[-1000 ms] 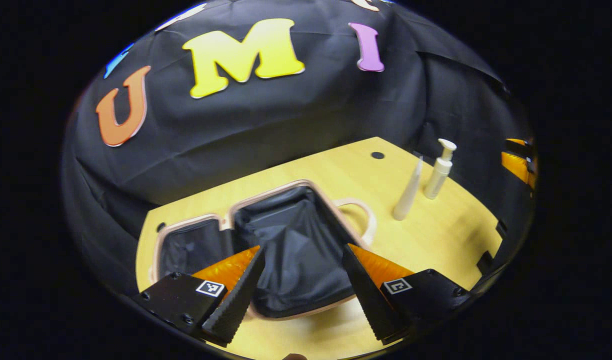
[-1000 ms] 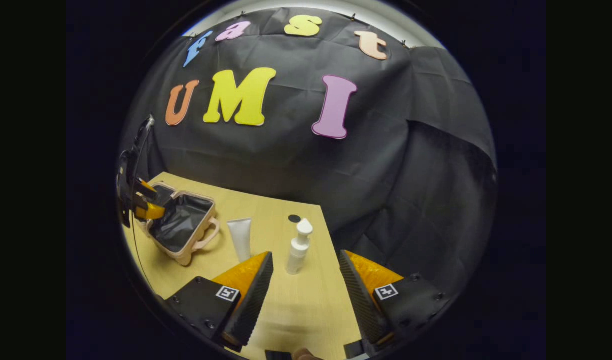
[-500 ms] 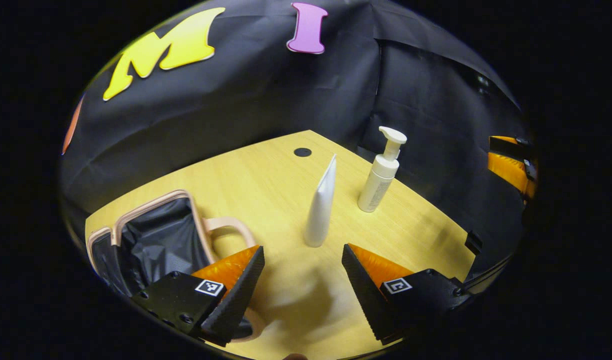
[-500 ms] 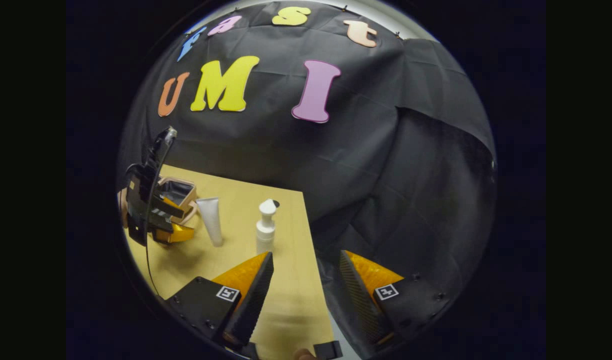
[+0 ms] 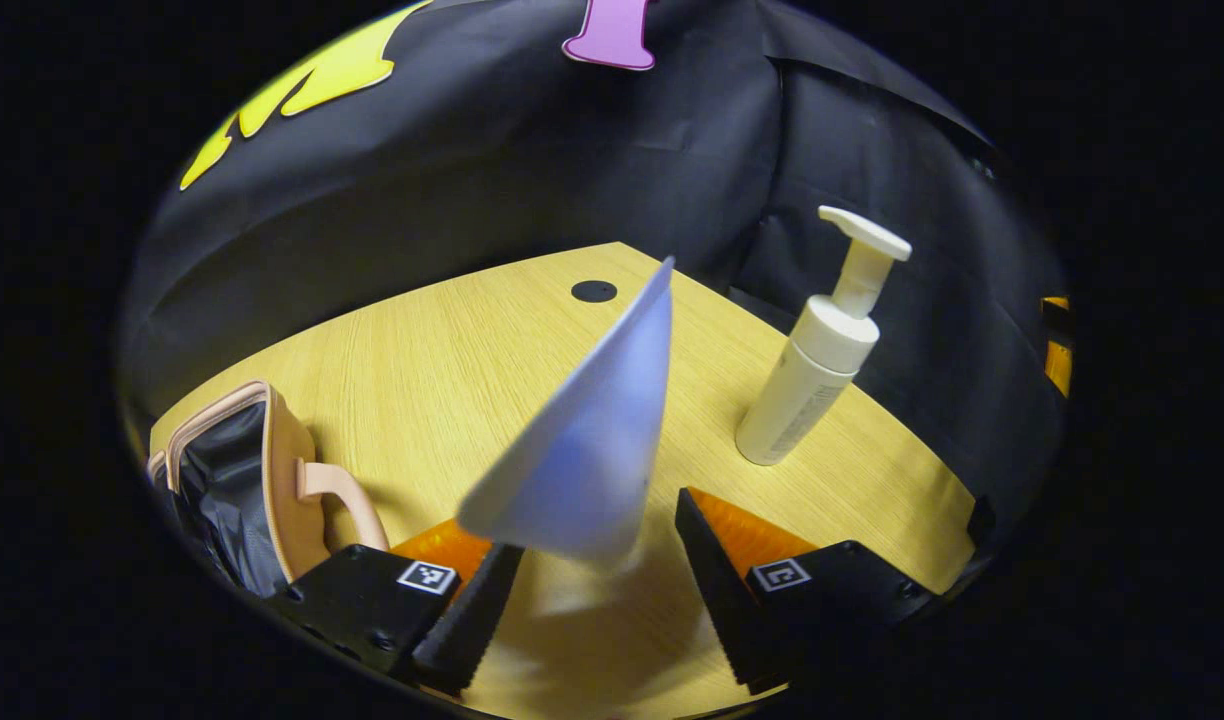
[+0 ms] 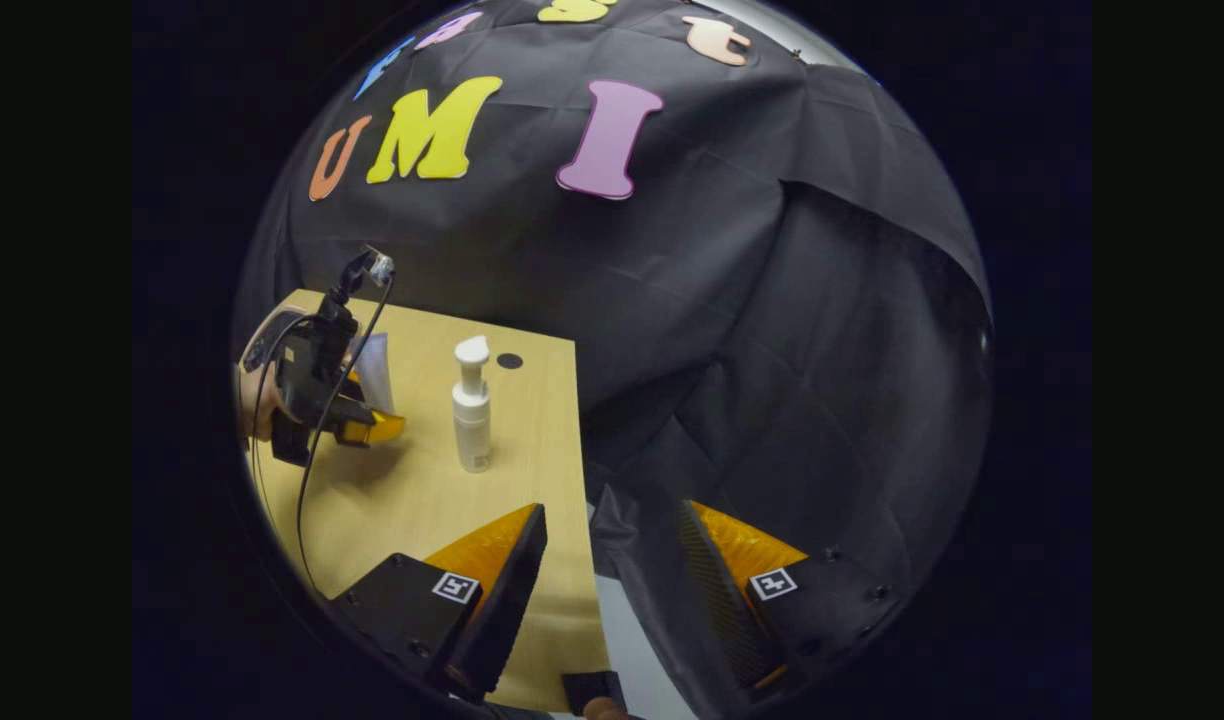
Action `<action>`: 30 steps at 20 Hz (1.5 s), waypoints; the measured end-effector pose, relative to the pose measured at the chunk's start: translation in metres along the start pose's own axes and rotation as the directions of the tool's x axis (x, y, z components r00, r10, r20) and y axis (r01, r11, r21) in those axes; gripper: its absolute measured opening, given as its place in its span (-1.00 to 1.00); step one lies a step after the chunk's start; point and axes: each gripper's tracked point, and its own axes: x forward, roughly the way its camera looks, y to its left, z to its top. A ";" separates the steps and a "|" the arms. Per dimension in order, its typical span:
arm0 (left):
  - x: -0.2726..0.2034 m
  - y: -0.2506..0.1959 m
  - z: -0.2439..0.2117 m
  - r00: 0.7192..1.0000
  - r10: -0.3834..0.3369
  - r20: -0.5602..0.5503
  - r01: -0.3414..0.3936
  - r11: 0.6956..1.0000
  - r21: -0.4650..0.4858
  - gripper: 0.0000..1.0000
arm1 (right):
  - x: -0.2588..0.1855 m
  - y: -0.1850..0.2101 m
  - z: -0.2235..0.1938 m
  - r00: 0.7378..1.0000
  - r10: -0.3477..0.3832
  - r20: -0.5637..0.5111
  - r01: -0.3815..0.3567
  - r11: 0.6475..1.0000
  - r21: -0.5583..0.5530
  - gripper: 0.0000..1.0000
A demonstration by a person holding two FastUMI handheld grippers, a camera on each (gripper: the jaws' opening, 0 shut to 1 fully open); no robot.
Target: First open the suitcase, pack the skin care products into it, and then close the suitcase.
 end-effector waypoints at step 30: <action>-0.310 0.081 -0.025 0.918 0.384 0.096 -0.344 0.895 -0.285 -0.05 | 0.165 0.179 0.020 0.962 0.268 -0.061 -0.267 0.963 0.030 0.59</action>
